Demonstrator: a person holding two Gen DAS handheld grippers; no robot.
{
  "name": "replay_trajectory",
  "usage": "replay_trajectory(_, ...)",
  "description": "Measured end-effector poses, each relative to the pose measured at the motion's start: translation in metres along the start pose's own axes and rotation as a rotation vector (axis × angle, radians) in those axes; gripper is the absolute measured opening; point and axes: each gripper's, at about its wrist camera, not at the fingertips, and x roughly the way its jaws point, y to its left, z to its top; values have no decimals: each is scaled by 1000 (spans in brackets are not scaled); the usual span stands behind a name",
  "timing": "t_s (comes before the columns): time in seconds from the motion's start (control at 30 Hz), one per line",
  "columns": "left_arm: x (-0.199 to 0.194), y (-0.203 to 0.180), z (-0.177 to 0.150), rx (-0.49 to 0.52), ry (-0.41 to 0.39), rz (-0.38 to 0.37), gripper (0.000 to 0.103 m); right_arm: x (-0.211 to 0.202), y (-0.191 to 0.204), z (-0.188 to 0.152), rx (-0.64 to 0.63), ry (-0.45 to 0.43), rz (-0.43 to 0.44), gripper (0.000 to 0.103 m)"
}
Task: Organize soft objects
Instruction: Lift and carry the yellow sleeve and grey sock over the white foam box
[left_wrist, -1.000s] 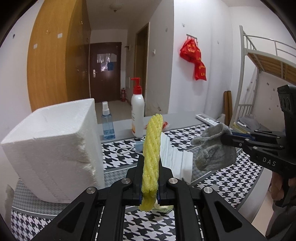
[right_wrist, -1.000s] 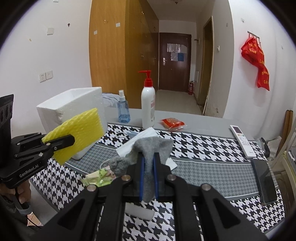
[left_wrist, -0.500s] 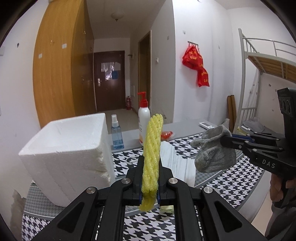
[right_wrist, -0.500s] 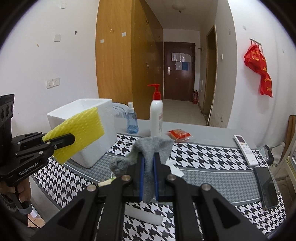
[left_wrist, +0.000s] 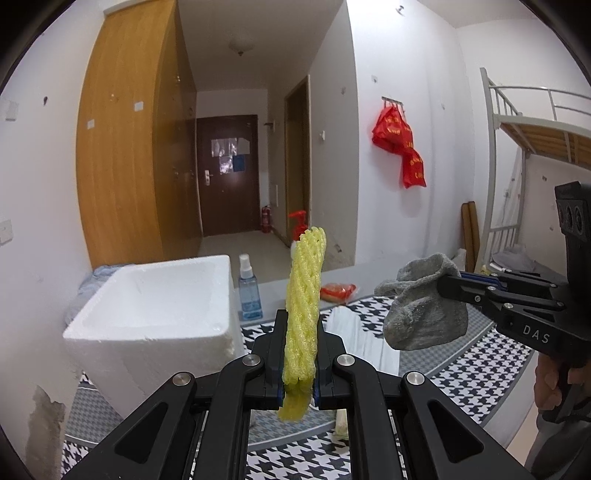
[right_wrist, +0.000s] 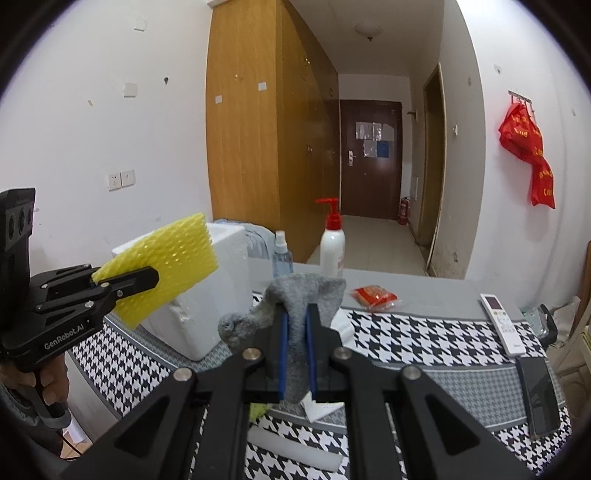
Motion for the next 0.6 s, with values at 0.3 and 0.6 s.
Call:
replay_trajectory(0.3,-4,6,14,-1,-25,39,11,6,6,18,-7,-35,10,12)
replay_trajectory(0.6,-6,19,21,-8,-35,95,11,14,13,30,-16,-53,22,12)
